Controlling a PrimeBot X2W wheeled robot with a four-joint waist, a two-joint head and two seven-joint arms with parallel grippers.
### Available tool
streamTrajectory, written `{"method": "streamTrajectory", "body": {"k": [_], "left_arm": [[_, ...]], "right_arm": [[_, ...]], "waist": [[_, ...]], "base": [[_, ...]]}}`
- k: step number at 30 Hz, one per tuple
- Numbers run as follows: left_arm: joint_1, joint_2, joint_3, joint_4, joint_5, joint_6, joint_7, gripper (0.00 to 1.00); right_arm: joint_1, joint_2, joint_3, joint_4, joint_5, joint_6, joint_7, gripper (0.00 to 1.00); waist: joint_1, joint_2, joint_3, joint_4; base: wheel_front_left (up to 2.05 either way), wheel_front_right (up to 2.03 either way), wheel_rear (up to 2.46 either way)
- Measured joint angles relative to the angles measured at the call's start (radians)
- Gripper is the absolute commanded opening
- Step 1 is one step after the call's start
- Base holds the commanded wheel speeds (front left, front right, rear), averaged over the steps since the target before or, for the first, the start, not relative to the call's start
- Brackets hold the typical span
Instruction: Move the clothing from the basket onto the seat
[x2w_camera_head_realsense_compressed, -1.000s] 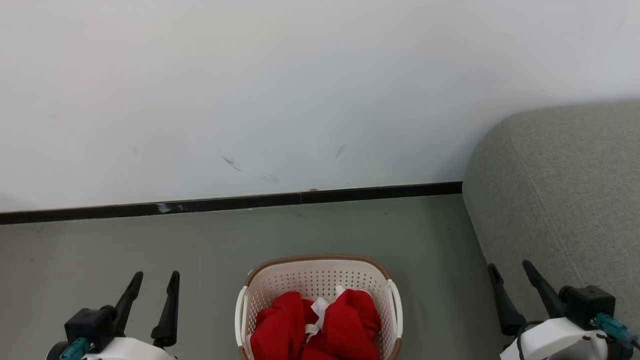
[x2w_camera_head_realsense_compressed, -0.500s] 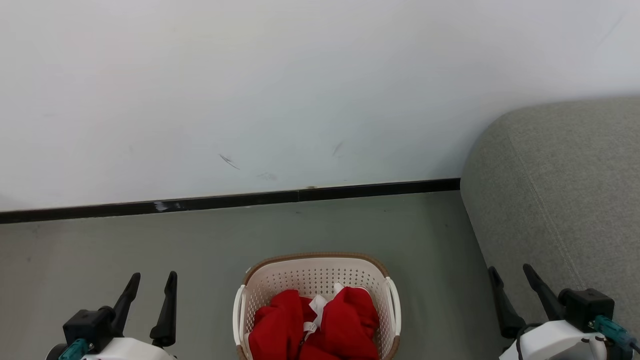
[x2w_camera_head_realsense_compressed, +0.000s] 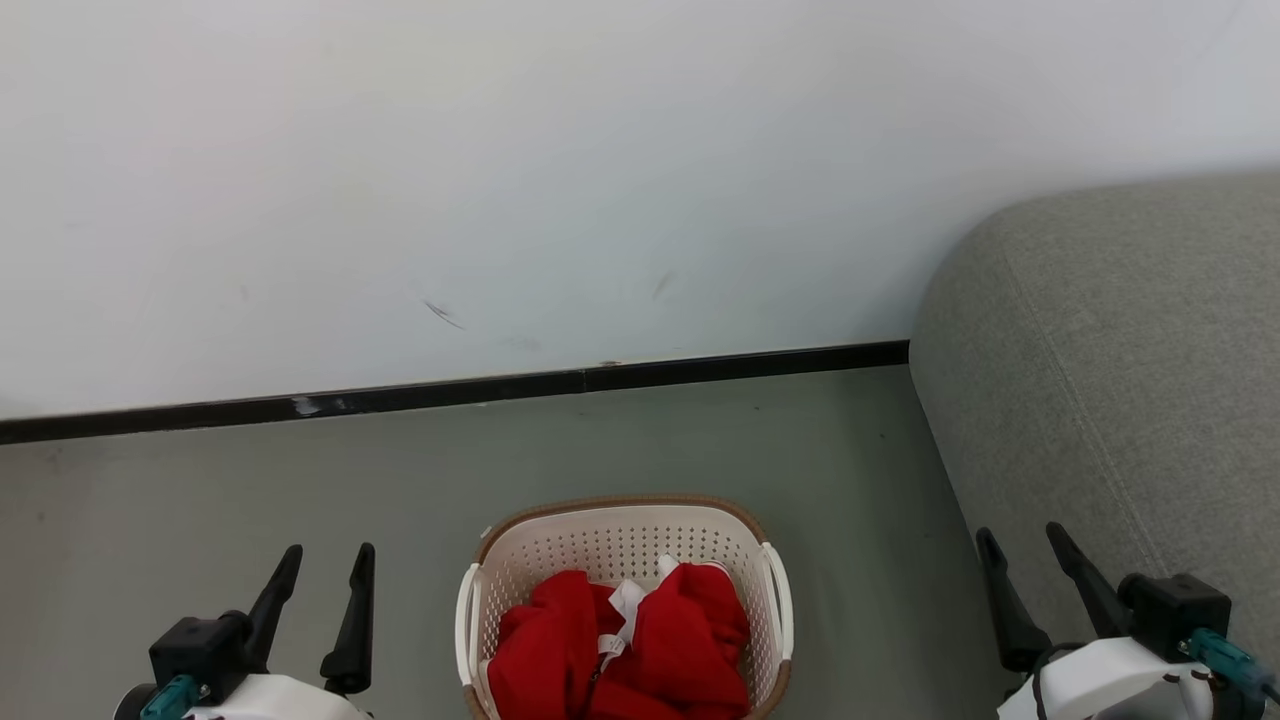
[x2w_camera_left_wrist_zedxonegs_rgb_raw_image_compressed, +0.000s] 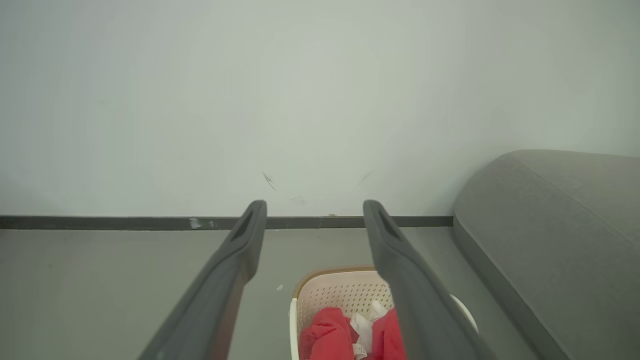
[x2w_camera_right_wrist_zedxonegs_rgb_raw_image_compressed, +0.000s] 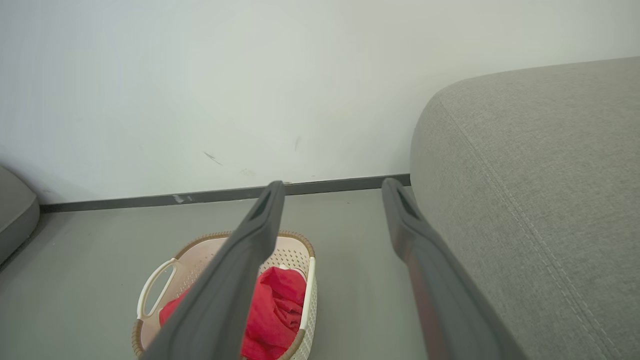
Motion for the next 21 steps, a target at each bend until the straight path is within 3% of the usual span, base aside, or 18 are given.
{"method": "streamTrajectory", "body": {"k": [21], "left_arm": [[-0.053, -0.007, -0.163, 0.013, -0.044, 0.0, 0.0, 1.0]], "right_arm": [[0.02, 0.012, -0.017, -0.058, 0.002, 0.0, 0.0, 1.0]], "waist": [[-0.0001, 0.0, 0.08, -0.041]], "base": [[0.0, 0.0, 0.0]]}}
